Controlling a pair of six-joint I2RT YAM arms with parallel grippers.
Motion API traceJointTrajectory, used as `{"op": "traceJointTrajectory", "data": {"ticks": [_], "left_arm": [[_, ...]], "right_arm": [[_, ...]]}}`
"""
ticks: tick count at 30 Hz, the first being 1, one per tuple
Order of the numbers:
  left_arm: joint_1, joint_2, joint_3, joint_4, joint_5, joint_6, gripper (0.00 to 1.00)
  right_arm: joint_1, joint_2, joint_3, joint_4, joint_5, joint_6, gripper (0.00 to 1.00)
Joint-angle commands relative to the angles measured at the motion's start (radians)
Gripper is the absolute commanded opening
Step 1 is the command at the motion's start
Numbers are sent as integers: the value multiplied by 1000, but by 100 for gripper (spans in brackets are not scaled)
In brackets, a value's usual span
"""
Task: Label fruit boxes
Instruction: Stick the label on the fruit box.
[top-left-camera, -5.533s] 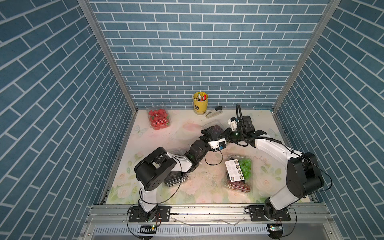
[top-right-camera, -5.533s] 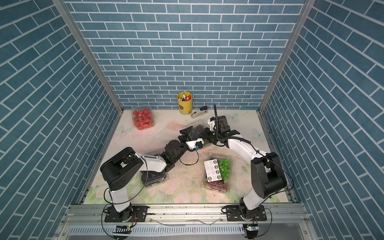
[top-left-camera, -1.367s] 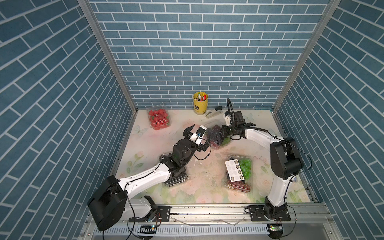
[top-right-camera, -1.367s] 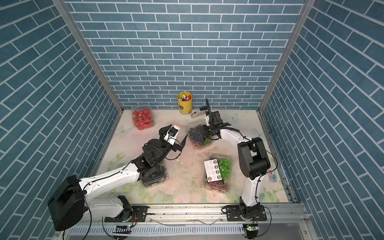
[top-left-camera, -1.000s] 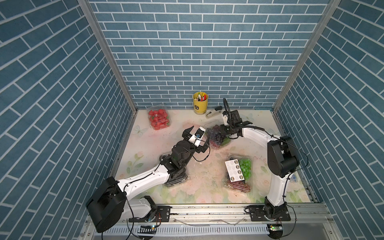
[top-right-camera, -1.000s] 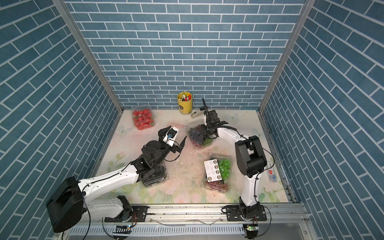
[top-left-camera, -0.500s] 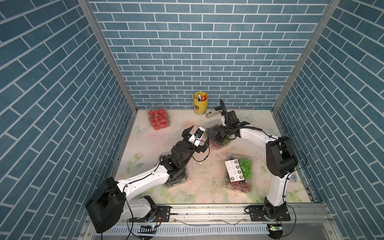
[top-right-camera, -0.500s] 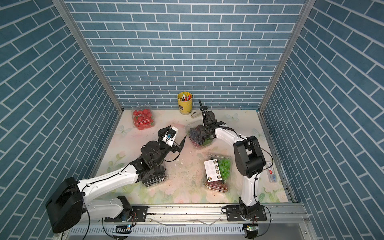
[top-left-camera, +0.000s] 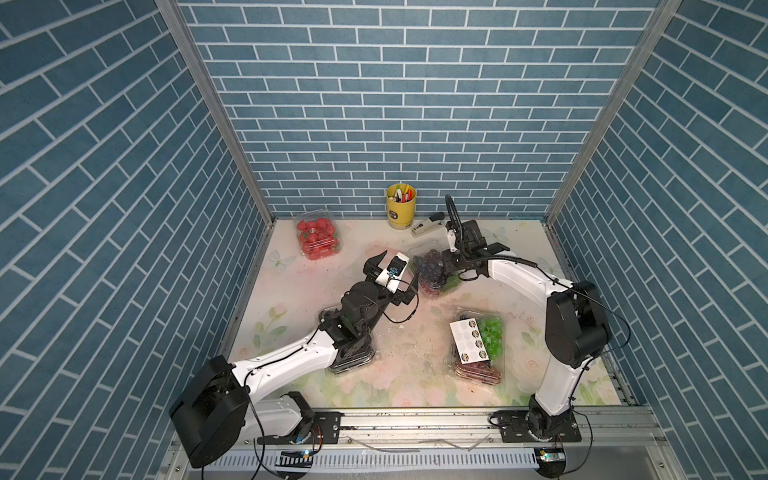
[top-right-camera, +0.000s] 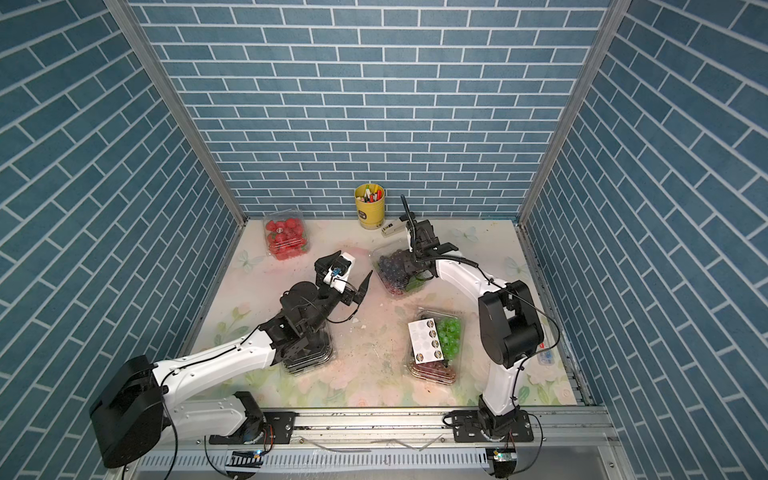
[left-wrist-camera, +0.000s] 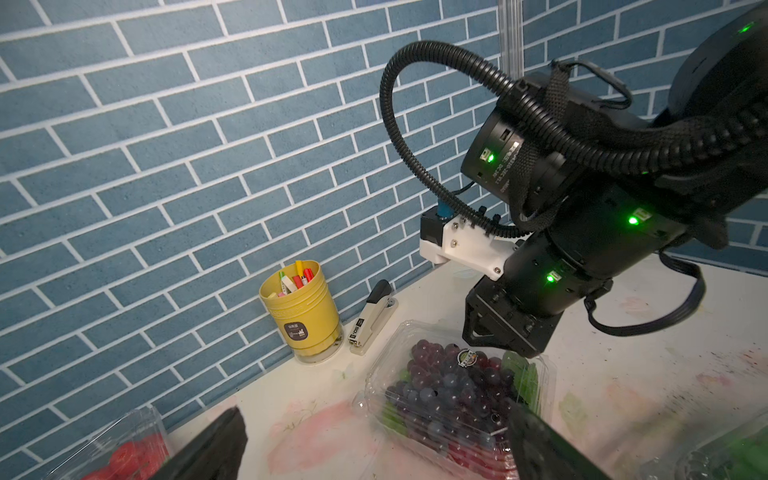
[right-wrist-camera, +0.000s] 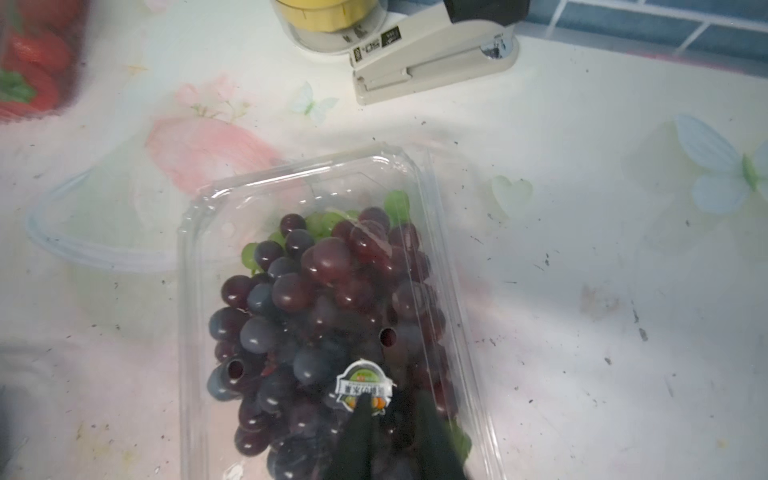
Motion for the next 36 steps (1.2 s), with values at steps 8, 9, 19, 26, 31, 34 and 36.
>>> {"op": "traceJointTrajectory", "data": {"ticks": [8,9,19,26,31,34,36], "left_arm": [[0,-16,-6,20,11,-14,100],[0,-17,-6,21,11,-14,100],[0,-16,-4,19,12,-13,100],[0,-14,-4,19,13,-14,100],[1,-14,-5,20,14,-16,100],[0,-11,-6,20,14,-17,100],[0,-14,-5,21,11,-15,100]], "right_arm": [[5,60,38,-41,-63,7,0],[5,65,39,-42,-66,7,0],[9,95,40,-52,-95,16,0],[29,99,33,-52,-95,27,0],[34,93,26,-52,-108,29,0],[28,82,27,-52,-37,31,0],[16,60,17,-39,-38,36,0]]}}
